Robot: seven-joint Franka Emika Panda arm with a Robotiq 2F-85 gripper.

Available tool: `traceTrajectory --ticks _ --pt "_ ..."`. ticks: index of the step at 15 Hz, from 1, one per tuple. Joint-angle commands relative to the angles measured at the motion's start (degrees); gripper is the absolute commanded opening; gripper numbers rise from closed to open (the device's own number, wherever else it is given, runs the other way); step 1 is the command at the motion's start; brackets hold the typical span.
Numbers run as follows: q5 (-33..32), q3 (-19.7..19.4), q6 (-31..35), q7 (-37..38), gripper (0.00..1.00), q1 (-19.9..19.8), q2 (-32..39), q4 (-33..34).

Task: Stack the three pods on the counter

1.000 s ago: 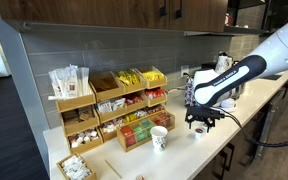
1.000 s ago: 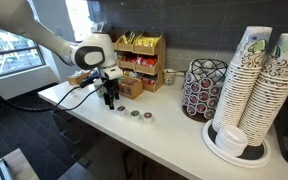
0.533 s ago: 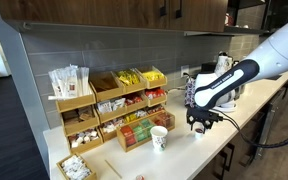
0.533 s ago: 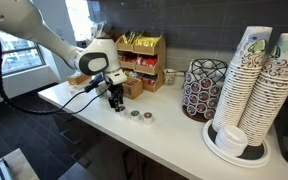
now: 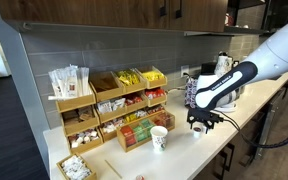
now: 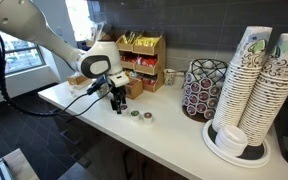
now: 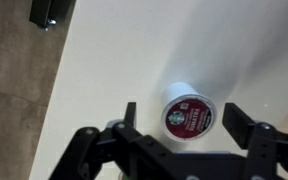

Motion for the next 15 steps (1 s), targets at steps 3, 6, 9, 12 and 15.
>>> traceTrajectory --ticks 3,6,9,12,15 --pt "0.54 -1.27 1.40 -0.61 0.49 1.46 1.57 0.55" --pt "0.34 -1.46 1.05 -0.69 0.29 1.69 0.29 0.63" --pt "-0.93 -1.82 -0.25 -0.12 0.29 1.82 -2.51 0.89" --pt "-4.26 -2.58 -0.46 1.33 0.29 1.26 -5.21 1.27" --pt "-5.42 -3.46 -0.07 1.55 0.29 0.01 -5.87 2.14"
